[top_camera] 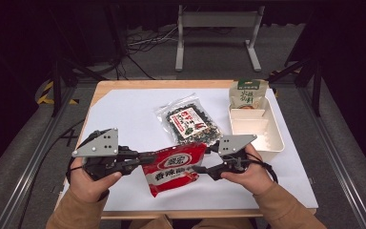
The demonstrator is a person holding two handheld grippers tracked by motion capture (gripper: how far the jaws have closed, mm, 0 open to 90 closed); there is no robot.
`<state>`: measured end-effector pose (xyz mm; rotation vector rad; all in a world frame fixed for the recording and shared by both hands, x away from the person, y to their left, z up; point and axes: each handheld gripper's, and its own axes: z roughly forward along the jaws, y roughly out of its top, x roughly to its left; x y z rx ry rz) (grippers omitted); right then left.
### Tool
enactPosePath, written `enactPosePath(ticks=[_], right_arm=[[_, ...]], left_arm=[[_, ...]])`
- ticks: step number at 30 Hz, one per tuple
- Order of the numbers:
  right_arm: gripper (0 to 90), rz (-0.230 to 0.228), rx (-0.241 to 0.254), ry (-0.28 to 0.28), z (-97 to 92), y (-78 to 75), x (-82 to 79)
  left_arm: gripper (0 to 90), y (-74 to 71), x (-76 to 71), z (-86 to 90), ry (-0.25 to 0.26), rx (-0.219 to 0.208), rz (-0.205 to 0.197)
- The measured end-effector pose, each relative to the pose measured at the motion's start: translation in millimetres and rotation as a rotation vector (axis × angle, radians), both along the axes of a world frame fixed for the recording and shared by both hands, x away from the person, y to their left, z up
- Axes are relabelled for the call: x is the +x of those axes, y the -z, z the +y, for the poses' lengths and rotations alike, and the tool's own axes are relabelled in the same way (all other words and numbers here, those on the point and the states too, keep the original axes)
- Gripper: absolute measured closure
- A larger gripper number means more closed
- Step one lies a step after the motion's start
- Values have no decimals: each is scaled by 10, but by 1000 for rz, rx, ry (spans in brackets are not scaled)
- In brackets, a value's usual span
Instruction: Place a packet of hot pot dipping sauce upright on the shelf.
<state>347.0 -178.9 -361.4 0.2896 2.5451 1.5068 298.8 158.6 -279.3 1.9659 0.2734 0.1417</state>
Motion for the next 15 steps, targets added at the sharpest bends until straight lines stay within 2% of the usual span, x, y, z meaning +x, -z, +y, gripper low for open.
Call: enactPosePath(ticks=[7,15], right_arm=[[463,2,1,-51,97,51,-7],[668,39,-42,-104,164,136,23]], left_arm=[[900,13,-8,-56,13,-4,-12],[900,8,-18,-55,13,-13,-20]])
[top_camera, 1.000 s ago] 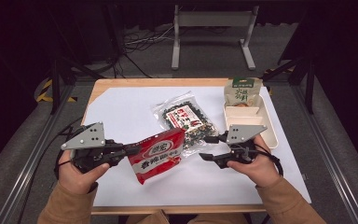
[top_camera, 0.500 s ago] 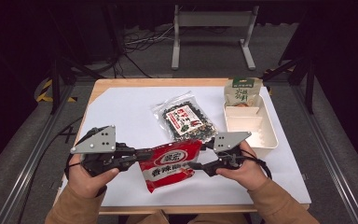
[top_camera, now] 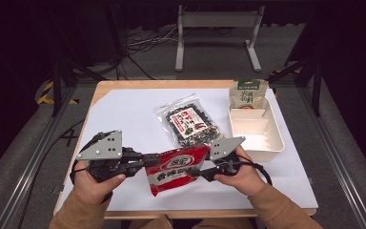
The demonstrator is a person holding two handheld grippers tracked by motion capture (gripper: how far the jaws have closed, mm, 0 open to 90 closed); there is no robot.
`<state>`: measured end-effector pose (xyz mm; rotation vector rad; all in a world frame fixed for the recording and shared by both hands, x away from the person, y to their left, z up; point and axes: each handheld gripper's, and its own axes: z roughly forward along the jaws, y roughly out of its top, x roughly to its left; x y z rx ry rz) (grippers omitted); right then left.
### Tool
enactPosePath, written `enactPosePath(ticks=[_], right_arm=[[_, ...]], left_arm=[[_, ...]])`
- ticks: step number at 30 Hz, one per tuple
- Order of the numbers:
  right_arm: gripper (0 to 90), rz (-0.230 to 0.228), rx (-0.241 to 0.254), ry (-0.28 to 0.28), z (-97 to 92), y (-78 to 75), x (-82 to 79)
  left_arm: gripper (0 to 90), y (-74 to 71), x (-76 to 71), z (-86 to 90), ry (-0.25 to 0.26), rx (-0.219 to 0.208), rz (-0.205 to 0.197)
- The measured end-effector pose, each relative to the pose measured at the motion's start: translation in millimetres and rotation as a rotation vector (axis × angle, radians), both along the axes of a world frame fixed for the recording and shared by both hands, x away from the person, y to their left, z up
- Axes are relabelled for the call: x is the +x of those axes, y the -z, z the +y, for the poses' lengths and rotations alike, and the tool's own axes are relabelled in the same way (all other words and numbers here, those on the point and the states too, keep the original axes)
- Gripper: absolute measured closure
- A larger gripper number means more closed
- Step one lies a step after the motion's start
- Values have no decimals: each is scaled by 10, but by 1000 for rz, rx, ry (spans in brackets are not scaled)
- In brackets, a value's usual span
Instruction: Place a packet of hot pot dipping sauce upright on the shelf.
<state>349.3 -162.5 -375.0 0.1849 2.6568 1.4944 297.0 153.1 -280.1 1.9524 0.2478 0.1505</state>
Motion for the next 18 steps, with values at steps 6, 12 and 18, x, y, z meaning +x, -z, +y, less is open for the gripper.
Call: enactPosePath(ticks=[6,12,18], right_arm=[[807,18,-2,-43,10,11,-4],[869,30,-2,-74,-2,-8,-20],[880,49,-6,-81,-13,-27,-29]], left_arm=[[900,2,1,15,-8,-2,2],[900,15,21,34,-20,-18,12],[887,38,55,53,-44,-33,26]])
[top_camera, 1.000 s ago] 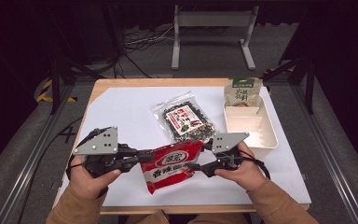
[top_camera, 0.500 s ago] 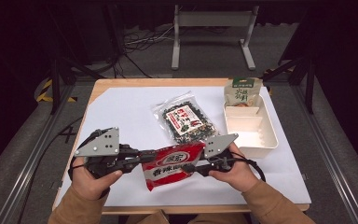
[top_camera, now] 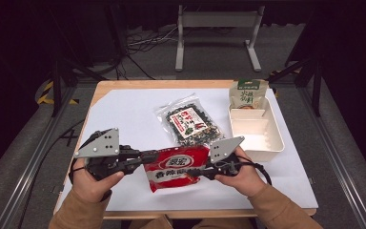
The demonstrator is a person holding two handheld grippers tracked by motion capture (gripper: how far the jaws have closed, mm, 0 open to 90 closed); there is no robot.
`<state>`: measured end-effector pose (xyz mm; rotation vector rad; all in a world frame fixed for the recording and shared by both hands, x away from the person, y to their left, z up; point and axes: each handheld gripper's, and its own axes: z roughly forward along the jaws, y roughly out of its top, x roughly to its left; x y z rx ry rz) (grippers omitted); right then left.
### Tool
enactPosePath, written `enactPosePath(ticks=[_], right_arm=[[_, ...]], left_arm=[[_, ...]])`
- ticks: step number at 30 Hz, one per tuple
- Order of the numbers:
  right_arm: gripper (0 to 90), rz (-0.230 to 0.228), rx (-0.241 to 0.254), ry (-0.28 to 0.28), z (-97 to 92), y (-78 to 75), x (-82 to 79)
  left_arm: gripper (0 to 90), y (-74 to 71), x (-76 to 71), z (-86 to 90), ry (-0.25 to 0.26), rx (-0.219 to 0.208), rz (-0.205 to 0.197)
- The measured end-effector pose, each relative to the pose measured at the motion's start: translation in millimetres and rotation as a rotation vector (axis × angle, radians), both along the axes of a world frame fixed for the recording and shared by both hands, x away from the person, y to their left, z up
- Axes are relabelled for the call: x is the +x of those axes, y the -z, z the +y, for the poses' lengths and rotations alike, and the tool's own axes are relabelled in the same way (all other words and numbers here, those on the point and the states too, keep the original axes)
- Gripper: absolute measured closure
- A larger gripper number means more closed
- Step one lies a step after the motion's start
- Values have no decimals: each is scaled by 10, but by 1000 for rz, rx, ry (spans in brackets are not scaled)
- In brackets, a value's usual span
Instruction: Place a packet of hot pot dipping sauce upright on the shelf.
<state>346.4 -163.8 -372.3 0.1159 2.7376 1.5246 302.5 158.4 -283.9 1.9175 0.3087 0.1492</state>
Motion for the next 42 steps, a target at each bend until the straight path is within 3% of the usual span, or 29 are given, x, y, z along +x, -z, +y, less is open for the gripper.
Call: enactPosePath(ticks=[4,6,10,13,24,29,42], right_arm=[[884,19,-2,-5,-14,-16,-7],[884,18,0,-2,-28,-32,-11],[885,7,-1,11,-89,-83,-12],[885,-9,-8,28,-154,-138,-4],[885,-52,-25,89,-435,-427,38],[885,-62,-25,116,-524,-501,59],[886,-95,-14,187,-802,-730,187]], left_arm=[[803,24,34,17,-33,-16,-7],[697,30,35,13,-66,-29,-6],[506,27,26,-15,-88,-10,-23],[413,34,30,-23,-98,-6,-33],[334,57,87,43,-146,-20,-28],[300,89,132,66,-171,0,-45],[251,159,215,112,-194,25,-16]])
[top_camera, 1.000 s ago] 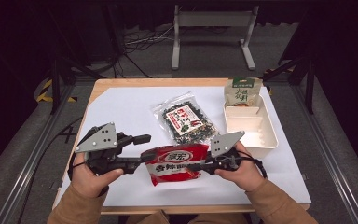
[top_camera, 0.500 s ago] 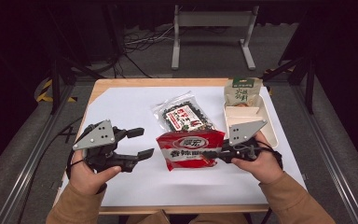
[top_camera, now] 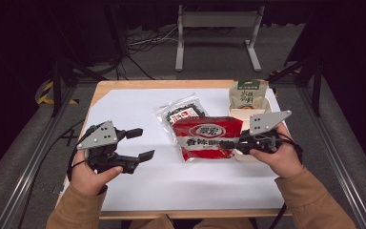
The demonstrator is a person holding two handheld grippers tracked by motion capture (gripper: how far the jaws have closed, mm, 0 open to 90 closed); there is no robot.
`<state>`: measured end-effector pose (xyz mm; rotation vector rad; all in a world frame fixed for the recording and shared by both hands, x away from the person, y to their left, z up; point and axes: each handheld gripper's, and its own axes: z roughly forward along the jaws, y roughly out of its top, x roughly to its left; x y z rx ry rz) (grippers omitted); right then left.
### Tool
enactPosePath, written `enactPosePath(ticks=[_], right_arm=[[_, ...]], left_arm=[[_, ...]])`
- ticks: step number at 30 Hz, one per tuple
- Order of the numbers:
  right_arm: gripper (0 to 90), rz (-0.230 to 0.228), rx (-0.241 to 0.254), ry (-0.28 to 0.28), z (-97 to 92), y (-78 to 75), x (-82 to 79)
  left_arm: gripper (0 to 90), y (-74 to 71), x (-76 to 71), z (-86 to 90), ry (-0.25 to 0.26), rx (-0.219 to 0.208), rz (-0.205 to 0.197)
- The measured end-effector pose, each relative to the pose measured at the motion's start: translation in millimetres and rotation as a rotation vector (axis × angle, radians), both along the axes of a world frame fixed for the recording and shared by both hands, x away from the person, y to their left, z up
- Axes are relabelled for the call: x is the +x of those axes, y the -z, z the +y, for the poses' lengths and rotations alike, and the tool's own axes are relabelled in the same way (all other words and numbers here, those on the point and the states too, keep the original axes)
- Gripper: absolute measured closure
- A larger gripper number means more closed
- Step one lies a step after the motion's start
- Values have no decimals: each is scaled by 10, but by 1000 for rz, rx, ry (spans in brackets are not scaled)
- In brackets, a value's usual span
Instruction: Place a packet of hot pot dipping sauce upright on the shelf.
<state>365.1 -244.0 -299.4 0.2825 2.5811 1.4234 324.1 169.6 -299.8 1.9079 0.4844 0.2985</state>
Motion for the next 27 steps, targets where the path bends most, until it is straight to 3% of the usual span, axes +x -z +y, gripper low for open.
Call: enactPosePath(ticks=[7,27], right_arm=[[886,-16,3,31,-120,-105,68],[887,-63,40,141,-542,-332,206]], left_arm=[[209,49,64,27,-23,17,6],[166,205,221,127,-69,3,38]])
